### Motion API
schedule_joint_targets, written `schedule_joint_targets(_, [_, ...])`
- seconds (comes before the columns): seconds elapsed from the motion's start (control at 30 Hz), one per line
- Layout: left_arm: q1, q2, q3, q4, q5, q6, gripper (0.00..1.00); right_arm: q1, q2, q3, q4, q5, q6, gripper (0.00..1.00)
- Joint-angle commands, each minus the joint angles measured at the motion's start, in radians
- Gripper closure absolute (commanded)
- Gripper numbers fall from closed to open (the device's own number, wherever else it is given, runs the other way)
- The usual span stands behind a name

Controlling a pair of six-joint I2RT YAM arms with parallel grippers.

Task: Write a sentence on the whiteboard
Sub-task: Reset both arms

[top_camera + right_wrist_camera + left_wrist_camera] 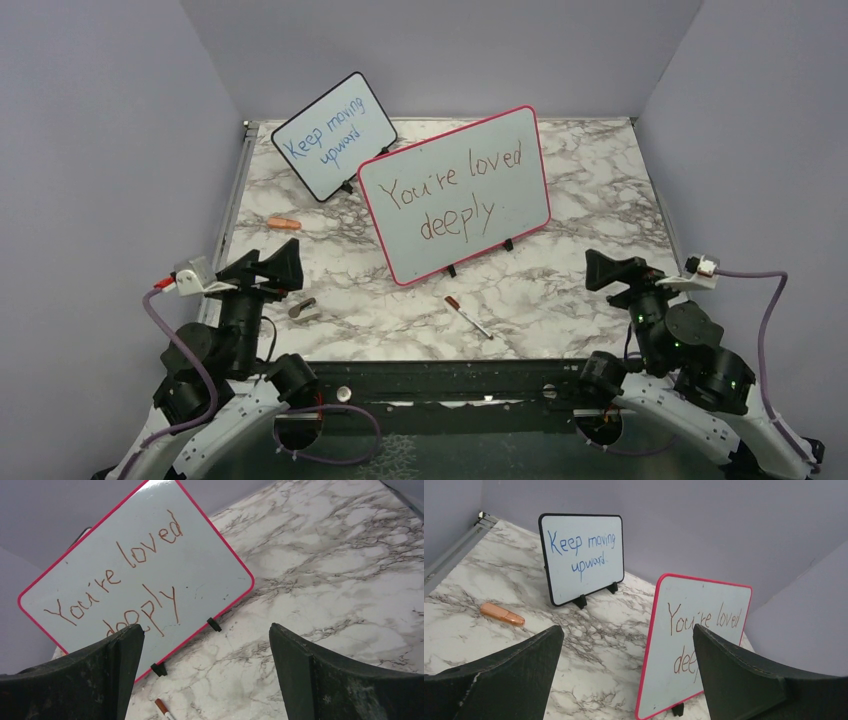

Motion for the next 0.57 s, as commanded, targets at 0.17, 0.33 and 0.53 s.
schedule_joint_targets(0.17, [0.022, -0.05, -0.04, 0.042, -0.06, 0.032, 0.01, 0.002, -0.082, -0.033, -0.021, 0.069, 0.036, 0.0])
schedule_joint_targets(0.33, [0.062, -0.053, -0.045, 0.057, -0.04, 0.048, 0.01, 0.002, -0.067, -0.03, -0.028, 0.075, 0.041, 0.0])
schedule_joint_targets(0.53, [0.143, -0.051, -0.065, 0.094, 0.035, 0.056, 0.01, 0.002, -0.069, -0.027, -0.037, 0.077, 0.051, 0.0])
